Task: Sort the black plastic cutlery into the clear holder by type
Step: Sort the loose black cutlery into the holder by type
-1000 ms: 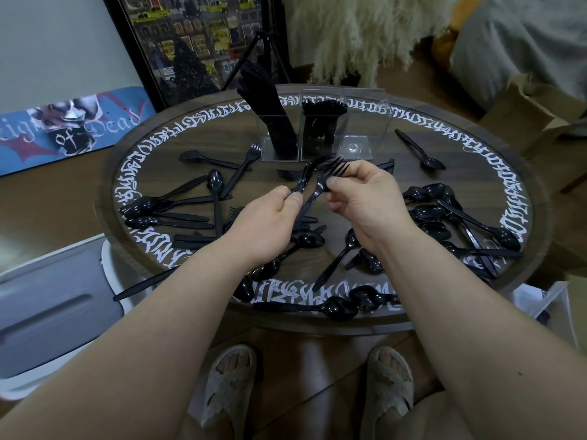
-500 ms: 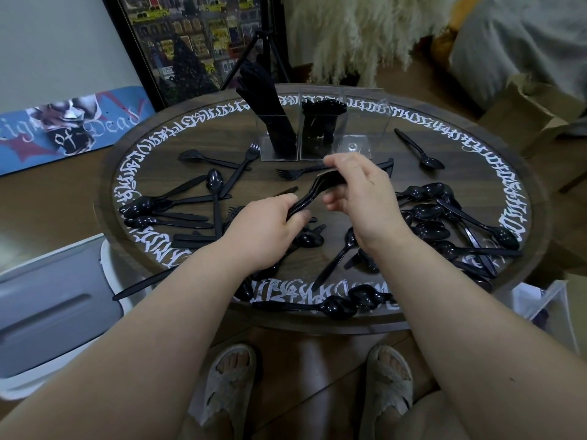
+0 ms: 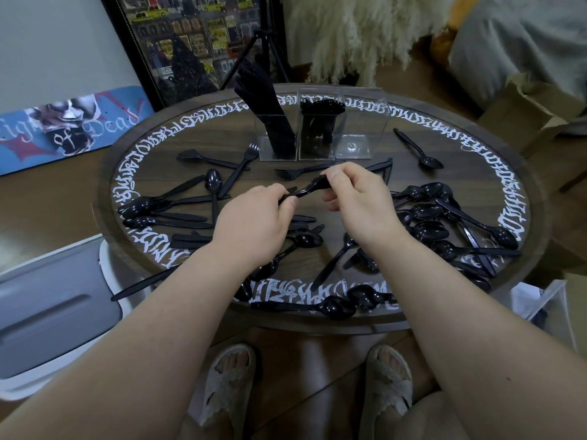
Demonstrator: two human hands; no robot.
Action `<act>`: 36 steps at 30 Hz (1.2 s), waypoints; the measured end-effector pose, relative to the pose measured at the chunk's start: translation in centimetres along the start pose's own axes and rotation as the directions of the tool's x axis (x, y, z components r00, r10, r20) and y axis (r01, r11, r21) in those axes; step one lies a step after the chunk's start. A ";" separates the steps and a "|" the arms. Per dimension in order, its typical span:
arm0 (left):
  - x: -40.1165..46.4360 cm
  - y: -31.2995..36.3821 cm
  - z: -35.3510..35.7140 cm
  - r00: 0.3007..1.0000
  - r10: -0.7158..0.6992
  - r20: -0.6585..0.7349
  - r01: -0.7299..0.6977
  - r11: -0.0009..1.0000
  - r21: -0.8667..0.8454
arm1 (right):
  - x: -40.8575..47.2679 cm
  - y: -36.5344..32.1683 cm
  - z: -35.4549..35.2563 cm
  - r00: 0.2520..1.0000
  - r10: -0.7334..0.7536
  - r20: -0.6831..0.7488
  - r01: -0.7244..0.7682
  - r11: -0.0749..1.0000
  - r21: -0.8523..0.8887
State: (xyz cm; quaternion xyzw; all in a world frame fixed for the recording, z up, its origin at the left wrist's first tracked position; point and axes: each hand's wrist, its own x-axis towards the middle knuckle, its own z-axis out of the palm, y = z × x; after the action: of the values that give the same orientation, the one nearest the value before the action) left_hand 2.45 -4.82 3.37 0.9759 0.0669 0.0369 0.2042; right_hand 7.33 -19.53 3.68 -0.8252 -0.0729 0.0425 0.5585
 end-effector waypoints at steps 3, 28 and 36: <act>0.0 -0.3 -0.1 0.999 0.028 -0.014 -0.029 0.999 -0.042 | -0.2 0.0 0.1 0.993 -0.017 0.114 0.031 0.992 -0.122; 7.9 2.0 -4.3 0.968 0.179 -0.173 -0.182 0.983 -0.001 | 7.1 -5.6 -6.6 0.748 -0.452 -0.486 0.420 0.889 -0.181; 11.6 1.6 -2.0 0.983 0.184 -0.012 -0.182 0.981 0.066 | 12.7 -3.6 -5.3 0.824 -0.563 -0.065 0.400 0.659 -0.637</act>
State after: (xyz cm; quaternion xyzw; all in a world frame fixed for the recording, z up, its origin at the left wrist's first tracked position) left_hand 13.93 -3.75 6.35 0.9837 -0.0202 0.0620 0.1677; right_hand 20.36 -20.90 9.15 -0.9060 -0.2272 -0.2404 0.2642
